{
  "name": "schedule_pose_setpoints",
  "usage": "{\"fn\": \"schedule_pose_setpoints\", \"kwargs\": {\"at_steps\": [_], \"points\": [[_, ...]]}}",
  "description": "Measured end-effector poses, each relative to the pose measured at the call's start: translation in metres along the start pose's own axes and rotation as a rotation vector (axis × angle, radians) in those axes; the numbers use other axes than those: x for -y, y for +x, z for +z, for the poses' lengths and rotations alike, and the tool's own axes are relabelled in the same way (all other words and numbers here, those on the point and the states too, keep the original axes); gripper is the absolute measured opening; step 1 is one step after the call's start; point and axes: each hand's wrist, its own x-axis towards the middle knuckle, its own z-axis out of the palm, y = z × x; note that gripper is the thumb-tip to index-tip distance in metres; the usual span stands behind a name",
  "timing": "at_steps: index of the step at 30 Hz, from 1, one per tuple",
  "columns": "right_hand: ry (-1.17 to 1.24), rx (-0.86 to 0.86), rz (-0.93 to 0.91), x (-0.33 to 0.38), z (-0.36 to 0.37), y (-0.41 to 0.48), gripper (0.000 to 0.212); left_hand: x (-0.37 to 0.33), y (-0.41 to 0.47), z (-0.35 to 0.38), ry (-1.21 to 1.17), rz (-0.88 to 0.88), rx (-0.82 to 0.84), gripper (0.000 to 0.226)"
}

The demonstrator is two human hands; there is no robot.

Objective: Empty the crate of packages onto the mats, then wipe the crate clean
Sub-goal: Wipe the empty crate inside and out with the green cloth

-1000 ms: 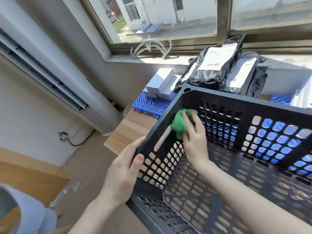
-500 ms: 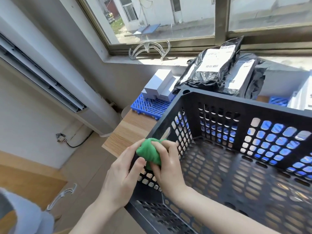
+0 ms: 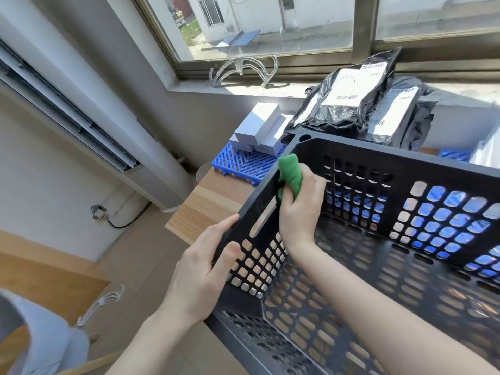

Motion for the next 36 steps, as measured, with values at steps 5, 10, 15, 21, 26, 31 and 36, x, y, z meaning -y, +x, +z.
{"fn": "schedule_pose_setpoints", "kwargs": {"at_steps": [5,10,15,21,26,31,36], "points": [[0.021,0.373,-0.318,-0.005,-0.017,-0.076,0.046,0.002,0.001,0.001,-0.025,0.005,0.0,0.05],[0.003,0.321,-0.3,-0.005,-0.015,-0.058,0.045,0.0,0.0,0.001,0.005,0.008,0.001,0.05],[0.05,0.021,-0.016,0.004,-0.005,0.012,0.033,-0.002,0.0,0.0,0.015,0.002,-0.001,0.053],[-0.085,-0.056,-0.037,-0.008,-0.003,0.03,0.038,-0.002,0.001,0.001,0.022,-0.006,-0.005,0.05],[-0.198,0.02,0.272,-0.05,-0.004,0.01,0.035,-0.002,0.001,0.001,0.017,-0.017,-0.003,0.051],[-0.144,0.031,0.378,-0.037,-0.007,0.018,0.03,-0.002,0.001,0.0,0.021,-0.013,-0.003,0.05],[-0.134,-0.043,0.061,-0.008,-0.006,0.032,0.028,-0.002,0.001,0.0,0.032,-0.01,-0.001,0.047]]}}
